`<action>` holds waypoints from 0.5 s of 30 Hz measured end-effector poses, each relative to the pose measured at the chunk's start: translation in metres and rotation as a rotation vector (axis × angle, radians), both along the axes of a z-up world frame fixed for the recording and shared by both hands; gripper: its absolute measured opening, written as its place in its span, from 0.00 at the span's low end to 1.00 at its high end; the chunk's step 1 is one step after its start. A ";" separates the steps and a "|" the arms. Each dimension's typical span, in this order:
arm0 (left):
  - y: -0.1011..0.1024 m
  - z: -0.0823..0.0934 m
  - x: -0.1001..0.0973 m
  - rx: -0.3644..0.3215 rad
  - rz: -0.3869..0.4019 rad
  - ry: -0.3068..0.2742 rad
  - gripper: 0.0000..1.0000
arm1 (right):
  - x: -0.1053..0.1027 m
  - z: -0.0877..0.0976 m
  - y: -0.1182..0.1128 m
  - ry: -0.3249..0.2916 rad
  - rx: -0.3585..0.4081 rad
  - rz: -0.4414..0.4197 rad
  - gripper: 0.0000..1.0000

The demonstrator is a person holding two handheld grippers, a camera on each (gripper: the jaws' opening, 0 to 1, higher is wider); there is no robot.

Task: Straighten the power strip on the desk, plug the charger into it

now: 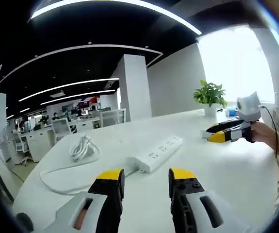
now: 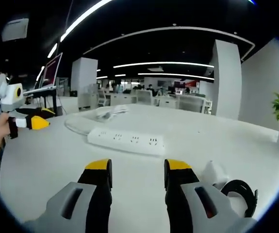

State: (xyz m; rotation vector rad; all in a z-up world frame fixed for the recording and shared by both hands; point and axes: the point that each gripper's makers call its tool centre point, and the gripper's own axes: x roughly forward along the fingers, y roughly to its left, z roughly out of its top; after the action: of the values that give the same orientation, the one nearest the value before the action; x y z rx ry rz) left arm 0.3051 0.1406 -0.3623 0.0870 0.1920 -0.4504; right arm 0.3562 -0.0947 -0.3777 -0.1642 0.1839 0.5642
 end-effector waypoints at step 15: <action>0.000 0.007 0.026 -0.002 0.013 0.003 0.37 | 0.021 0.002 0.003 -0.004 -0.030 0.025 0.42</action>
State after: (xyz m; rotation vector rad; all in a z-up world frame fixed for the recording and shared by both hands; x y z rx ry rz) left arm 0.3307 0.1407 -0.3553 0.0832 0.1950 -0.4376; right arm 0.3776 -0.0915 -0.3757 -0.1972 0.1865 0.5864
